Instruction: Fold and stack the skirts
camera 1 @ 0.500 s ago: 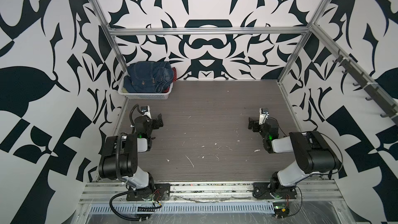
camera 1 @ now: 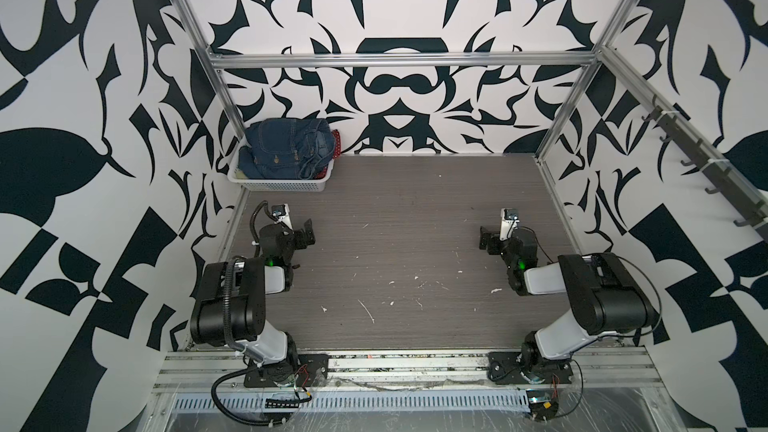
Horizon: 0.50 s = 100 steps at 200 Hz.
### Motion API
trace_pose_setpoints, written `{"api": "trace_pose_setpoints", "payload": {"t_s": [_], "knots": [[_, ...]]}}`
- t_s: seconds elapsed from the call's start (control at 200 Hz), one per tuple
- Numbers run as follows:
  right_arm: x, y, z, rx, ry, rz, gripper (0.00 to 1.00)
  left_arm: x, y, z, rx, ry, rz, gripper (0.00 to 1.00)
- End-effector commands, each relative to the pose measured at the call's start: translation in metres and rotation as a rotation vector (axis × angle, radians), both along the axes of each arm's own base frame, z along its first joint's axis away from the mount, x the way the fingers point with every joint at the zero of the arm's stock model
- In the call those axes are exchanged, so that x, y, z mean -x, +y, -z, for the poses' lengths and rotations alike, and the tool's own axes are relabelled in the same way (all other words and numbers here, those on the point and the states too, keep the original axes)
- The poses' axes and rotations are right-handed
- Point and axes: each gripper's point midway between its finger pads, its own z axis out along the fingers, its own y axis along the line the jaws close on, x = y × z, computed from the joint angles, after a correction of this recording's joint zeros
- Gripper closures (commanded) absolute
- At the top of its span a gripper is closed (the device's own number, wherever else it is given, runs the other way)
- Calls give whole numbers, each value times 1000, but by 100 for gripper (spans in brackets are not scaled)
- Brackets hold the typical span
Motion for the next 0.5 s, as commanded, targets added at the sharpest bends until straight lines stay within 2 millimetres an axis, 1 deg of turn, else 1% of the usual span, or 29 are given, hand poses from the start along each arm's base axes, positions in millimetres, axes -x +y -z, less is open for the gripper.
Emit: {"api": "trace_pose_setpoints", "payload": {"t_s": [0.0,0.185,0.245,0.3,0.345,0.365,0.405,0.43,0.445,0.455,0.465,0.475,0.485,0.495], "knots": [[-9,0,-19,1,-58,9,0,-2,0,-3,11,-6,2,1],[-9,3,-19,0,-60,-9,0,-1,0,-3,5,-4,2,1],[-9,3,-20,-3,-64,-7,0,-2,10,-4,16,-6,-65,1],[-6,-5,-21,-3,-75,41,0,-3,10,-2,10,5,-58,1],[-1,-21,-25,-3,-101,134,1,-2,9,-3,11,0,-57,1],[2,-30,-29,13,-115,191,1,-1,10,-3,9,-2,-62,1],[9,-37,-39,18,-128,235,2,-2,13,-17,4,-53,-91,1],[10,-38,-50,15,-144,240,2,-1,12,-26,-6,-63,-97,1],[11,-37,-55,16,-142,234,2,0,12,-35,-18,-68,-110,1],[11,-36,-58,15,-143,228,2,1,11,-37,-26,-53,-115,1],[11,-35,-60,16,-136,219,2,2,12,-46,-35,-60,-130,1],[11,-32,-67,12,-145,206,2,3,11,-48,-43,-46,-134,0],[11,-31,-73,6,-149,196,2,4,11,-58,-53,-54,-144,1],[12,-29,-78,-1,-151,187,2,6,10,-61,-57,-43,-149,1]]}}
